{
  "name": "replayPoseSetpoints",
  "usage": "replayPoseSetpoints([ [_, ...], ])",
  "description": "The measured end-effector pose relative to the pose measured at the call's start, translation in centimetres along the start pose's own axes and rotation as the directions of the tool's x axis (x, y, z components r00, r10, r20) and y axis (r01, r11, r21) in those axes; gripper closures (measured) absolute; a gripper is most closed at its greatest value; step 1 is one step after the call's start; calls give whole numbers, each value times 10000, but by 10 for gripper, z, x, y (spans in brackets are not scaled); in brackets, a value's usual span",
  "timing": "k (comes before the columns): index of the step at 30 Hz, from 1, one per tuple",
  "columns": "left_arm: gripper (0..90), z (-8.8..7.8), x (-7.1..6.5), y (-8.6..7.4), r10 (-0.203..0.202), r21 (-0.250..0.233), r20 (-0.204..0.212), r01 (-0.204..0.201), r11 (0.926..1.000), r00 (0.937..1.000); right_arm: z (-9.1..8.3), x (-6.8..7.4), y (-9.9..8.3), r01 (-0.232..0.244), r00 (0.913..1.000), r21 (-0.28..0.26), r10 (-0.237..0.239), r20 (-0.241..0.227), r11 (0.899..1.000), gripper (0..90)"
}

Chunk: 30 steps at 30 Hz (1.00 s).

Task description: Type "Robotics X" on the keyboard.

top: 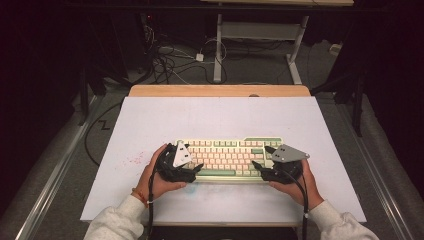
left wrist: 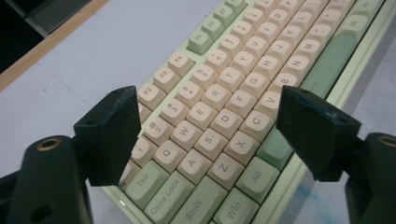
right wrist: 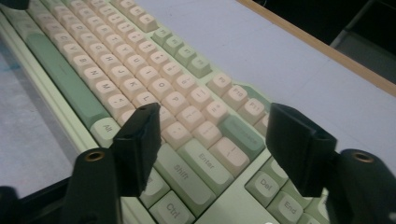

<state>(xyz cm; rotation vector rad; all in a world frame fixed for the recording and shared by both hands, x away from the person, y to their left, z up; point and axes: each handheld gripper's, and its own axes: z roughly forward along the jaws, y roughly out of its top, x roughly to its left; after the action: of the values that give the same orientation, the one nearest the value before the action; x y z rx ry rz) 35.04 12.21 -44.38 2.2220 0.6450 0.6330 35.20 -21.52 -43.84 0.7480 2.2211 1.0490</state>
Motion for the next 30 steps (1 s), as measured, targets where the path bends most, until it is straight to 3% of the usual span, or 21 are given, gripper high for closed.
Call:
replayPoseSetpoints([
  [7, 165, -2, -2, 2, 190, -133, -265, -194, 9997, 9995, 2, 1, 0, -208, 9993, -97, 211, 311, 9997, 207],
  [11, 174, -3, -3, 3, 163, -260, -367, -173, 9995, 9992, 1, 2, 1, -185, 9985, -187, 194, 519, 9997, 251],
  [20, 174, -8, -3, 4, 30, -469, -281, -43, 9989, 9996, -4, 4, 5, -87, 9975, -385, 114, 698, 9992, 194],
  [30, 165, -17, -3, 3, 174, -404, -349, -188, 9990, 9992, -12, 5, 8, 19, 9968, -520, 23, 795, 9986, 175],
])
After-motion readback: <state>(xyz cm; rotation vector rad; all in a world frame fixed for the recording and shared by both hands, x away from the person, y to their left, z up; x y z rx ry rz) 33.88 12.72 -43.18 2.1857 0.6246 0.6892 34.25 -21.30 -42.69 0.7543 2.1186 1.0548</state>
